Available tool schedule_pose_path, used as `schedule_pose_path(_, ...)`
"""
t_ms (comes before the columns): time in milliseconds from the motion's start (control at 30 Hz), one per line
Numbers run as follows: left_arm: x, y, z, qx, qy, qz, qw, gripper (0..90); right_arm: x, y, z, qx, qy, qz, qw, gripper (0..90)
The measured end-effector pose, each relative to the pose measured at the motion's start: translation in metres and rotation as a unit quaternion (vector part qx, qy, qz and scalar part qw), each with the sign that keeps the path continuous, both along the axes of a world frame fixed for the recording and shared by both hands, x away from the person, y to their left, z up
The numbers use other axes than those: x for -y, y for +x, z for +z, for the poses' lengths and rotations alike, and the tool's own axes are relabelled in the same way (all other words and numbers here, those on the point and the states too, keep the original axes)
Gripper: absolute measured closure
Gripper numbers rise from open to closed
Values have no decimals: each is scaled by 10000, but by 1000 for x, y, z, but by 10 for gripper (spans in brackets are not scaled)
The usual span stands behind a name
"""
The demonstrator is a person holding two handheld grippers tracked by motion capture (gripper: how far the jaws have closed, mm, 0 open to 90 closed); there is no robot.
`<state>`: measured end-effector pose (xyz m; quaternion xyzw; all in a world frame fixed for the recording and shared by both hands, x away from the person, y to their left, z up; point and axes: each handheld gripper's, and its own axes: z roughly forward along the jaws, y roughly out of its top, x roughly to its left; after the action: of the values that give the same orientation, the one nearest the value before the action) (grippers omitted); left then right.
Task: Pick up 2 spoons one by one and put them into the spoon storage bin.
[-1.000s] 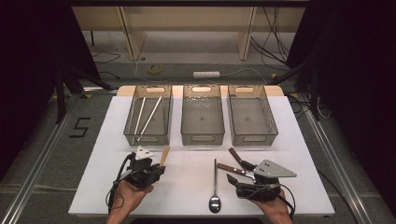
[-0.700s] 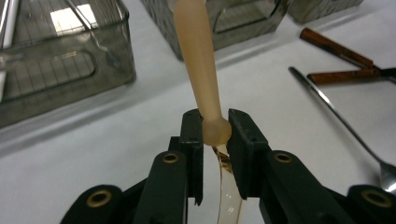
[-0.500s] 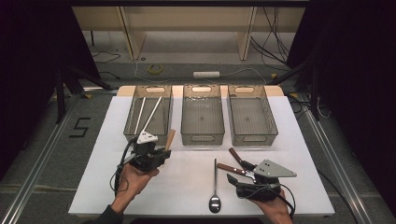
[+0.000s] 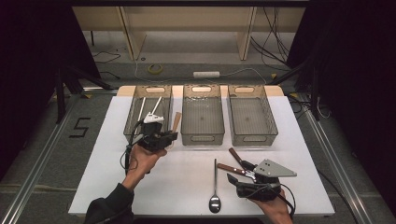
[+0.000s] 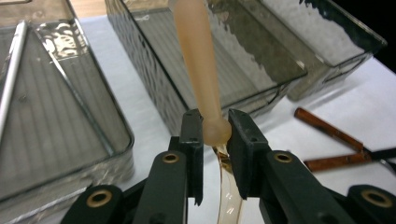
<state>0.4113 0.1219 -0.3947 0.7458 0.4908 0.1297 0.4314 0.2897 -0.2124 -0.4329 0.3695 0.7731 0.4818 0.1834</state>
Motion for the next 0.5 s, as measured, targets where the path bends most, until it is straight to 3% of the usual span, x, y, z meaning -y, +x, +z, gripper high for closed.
schedule_pose_path(300,8,24,6,187,-80,75,9998,758,1,1,0,5,12,2,10000,311)
schedule_pose_path(500,10,40,8,200,-121,171,9996,758,1,0,0,22,4,23,10000,310)
